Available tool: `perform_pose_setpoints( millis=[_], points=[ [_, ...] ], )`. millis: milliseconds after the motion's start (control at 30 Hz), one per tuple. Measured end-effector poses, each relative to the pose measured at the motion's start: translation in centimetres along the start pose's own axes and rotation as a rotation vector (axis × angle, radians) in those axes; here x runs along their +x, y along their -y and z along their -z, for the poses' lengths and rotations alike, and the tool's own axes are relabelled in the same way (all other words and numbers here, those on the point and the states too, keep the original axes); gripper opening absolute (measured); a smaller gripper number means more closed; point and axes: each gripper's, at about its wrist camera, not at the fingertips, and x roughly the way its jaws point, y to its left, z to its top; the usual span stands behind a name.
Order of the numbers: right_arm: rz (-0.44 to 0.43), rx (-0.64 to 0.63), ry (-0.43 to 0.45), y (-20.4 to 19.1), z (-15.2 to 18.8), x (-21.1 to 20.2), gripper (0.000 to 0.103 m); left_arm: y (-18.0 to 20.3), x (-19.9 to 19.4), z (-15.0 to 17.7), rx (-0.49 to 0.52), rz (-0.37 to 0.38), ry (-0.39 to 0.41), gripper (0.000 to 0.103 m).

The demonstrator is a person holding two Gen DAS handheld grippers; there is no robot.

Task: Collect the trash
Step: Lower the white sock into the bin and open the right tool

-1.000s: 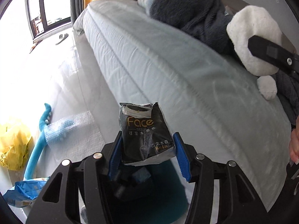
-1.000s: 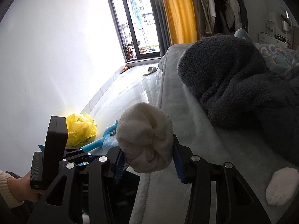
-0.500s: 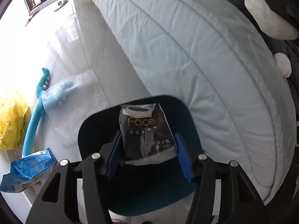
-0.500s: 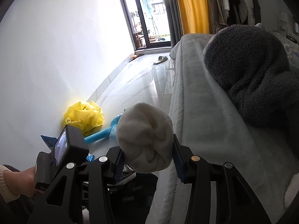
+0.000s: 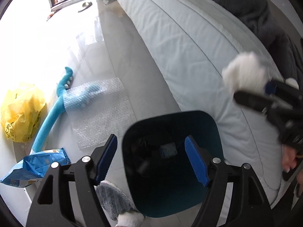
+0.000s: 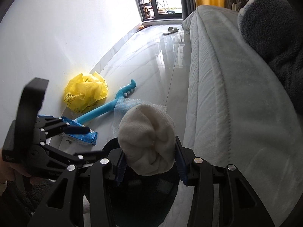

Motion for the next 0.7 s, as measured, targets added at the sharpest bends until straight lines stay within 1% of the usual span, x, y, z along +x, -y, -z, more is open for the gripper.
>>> perform_pose_setpoints(
  millis=[67,133,267,400,533,700],
  points=[
    [-0.001,-0.003,-0.033,-0.5,0.2,1.3,0.046,-0.6,-0.8,-0.3,-0.004,-0.017,0.041,0.077],
    [-0.004,-0.006,-0.06,-0.9,0.5,2.3,0.046,-1.3,-1.8,-0.6,-0.015,-0.015,0.085,0.077],
    [-0.01,-0.013,-0.124,-1.8,1.2,4.7,0.046,-2.3,-3.3,-1.1,-0.041,0.009,0.155,0.077],
    [-0.02,-0.031,-0.199,-3.0,2.2,7.2,0.046,-2.8,-5.3,-1.5,-0.052,0.027,0.245,0.077],
    [-0.012,-0.065,-0.254,-4.0,3.1,9.1,0.047,-3.3,-6.5,-1.9,-0.072,0.052,0.302,0.077],
    [0.007,-0.089,-0.301,-4.3,3.9,10.2,0.048,-3.7,-8.3,-2.4,-0.096,0.073,0.369,0.077]
  ],
)
